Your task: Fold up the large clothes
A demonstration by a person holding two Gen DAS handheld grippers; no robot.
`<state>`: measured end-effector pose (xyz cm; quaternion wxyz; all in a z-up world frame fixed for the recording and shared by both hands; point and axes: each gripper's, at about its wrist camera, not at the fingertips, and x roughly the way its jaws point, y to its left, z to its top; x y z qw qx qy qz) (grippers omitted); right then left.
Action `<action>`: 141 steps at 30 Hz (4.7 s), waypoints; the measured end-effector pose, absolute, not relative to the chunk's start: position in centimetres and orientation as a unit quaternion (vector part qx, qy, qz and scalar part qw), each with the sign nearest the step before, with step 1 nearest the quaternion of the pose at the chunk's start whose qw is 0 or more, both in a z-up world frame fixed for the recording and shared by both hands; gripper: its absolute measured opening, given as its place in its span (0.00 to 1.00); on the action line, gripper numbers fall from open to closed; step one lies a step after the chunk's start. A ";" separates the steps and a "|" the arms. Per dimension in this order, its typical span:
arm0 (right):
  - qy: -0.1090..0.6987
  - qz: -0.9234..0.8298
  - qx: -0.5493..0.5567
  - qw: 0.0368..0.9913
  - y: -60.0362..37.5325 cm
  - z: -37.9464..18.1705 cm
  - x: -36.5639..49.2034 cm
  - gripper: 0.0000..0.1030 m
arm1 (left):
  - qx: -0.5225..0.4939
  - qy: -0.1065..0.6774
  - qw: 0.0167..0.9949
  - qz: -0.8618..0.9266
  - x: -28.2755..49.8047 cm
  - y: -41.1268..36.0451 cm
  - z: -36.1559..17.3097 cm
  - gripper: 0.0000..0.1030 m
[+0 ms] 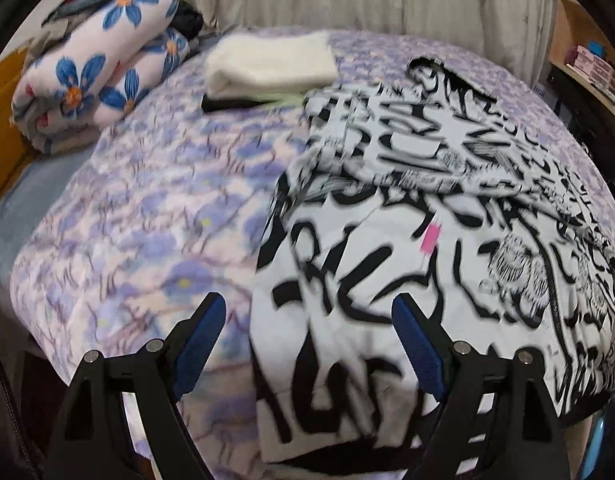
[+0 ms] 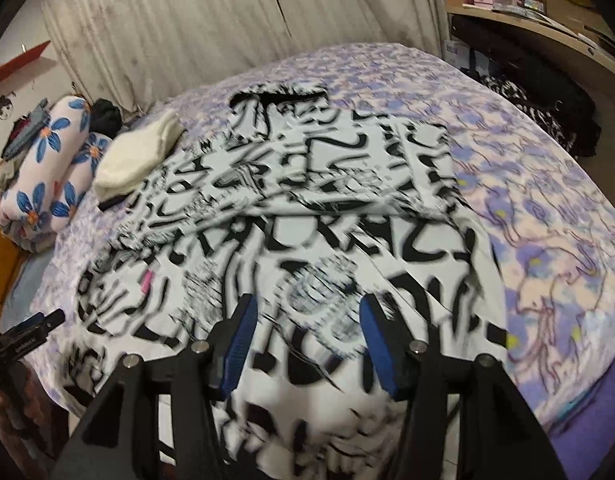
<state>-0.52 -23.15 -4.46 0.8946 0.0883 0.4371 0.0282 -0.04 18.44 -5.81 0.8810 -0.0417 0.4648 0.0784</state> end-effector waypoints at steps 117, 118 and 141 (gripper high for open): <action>0.444 0.014 0.292 0.847 -34.8 -6.2 24.9 0.43 | -0.234 0.556 0.796 -0.048 28.8 20.2 -7.7 0.35; 0.444 0.009 0.286 0.849 -34.7 -6.3 25.1 0.44 | -0.237 0.558 0.794 -0.049 29.2 20.3 -8.0 0.35; 0.435 0.068 0.206 0.874 -34.0 -5.5 27.2 0.63 | -0.179 0.513 0.835 -0.091 32.0 20.4 -4.4 0.73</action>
